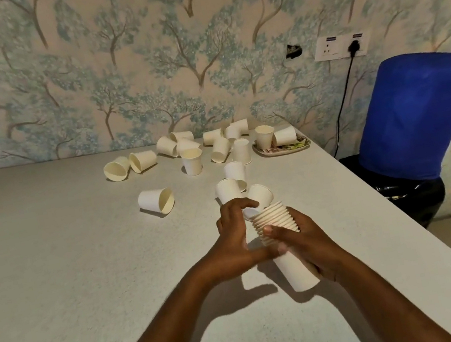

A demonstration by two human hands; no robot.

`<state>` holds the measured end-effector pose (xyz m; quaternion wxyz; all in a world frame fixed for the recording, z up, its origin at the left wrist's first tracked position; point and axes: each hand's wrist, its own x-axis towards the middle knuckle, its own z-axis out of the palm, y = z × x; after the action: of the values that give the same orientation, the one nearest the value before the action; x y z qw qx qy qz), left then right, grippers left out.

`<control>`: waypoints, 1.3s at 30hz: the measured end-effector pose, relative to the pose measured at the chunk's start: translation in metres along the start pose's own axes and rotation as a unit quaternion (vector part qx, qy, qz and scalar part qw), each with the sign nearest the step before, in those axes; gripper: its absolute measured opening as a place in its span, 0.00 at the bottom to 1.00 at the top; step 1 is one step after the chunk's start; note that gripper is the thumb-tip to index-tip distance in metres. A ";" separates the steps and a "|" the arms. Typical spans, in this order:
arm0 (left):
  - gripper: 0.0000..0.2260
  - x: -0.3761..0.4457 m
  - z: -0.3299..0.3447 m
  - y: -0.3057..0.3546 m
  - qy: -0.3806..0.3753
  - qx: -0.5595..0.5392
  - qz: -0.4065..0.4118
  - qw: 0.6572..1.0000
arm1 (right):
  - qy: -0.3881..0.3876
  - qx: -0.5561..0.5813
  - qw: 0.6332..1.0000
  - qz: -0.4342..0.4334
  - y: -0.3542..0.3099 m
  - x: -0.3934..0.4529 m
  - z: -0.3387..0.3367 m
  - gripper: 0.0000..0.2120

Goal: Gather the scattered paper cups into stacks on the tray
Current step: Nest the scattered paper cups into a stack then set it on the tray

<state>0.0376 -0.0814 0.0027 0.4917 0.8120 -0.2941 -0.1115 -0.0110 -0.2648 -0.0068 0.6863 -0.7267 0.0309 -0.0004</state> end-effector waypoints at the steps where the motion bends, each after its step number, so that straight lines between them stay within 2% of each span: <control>1: 0.36 0.008 -0.001 -0.003 0.016 -0.028 -0.007 0.999 | 0.013 0.004 1.000 0.005 0.002 0.003 -0.007 0.26; 2: 0.32 0.019 -0.002 -0.007 0.053 -0.020 -0.006 0.998 | 0.024 0.007 1.000 0.012 0.003 0.005 -0.015 0.28; 4: 0.22 0.048 -0.003 -0.011 0.141 0.067 0.015 0.988 | 0.041 0.003 0.999 0.029 0.006 0.010 -0.029 0.31; 6: 0.18 0.081 -0.004 -0.011 0.166 0.146 0.038 0.975 | 0.042 -0.009 0.998 0.042 0.009 0.014 -0.040 0.32; 9: 0.20 0.128 -0.008 -0.014 0.068 0.281 0.081 0.954 | 0.036 -0.021 0.998 0.051 0.013 0.023 -0.053 0.29; 12: 0.21 0.154 -0.007 -0.020 -0.048 0.420 0.057 0.905 | 0.031 -0.017 0.998 0.048 0.017 0.031 -0.062 0.28; 14: 0.15 0.163 0.001 -0.019 -0.022 0.439 0.049 0.897 | 0.024 -0.005 0.999 0.047 0.020 0.035 -0.071 0.29; 17: 0.08 0.168 0.007 -0.009 0.029 0.400 0.048 0.915 | 0.008 0.018 0.998 0.052 0.021 0.038 -0.084 0.30; 20: 0.07 0.163 0.006 0.007 0.061 0.313 0.026 0.947 | -0.005 0.011 0.999 0.043 0.021 0.040 -0.093 0.28; 22: 0.06 0.153 0.002 0.018 0.119 0.260 0.032 0.958 | -0.007 0.001 1.000 0.030 0.020 0.040 -0.096 0.28; 25: 0.05 0.133 0.000 0.030 0.257 0.162 0.051 0.951 | -0.003 -0.037 0.999 -0.001 0.020 0.041 -0.095 0.32; 28: 0.02 0.114 0.008 0.036 0.310 0.069 0.036 0.948 | 0.000 -0.067 0.997 -0.032 0.020 0.042 -0.090 0.35; 31: 0.03 0.097 0.021 0.037 0.299 0.032 0.032 0.953 | -0.003 -0.091 0.994 -0.059 0.015 0.041 -0.082 0.33; 37: 0.06 0.067 0.037 0.032 0.161 0.053 0.066 0.983 | 0.020 -0.083 0.992 -0.093 0.004 0.036 -0.065 0.30; 39: 0.07 0.060 0.038 0.033 0.126 0.025 0.062 0.990 | 0.026 -0.092 0.991 -0.097 0.003 0.034 -0.062 0.30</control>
<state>0.0562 -0.1555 0.0191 0.5104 0.8116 -0.2825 0.0297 0.0206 -0.3284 -0.0081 0.6121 -0.7861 -0.0221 -0.0834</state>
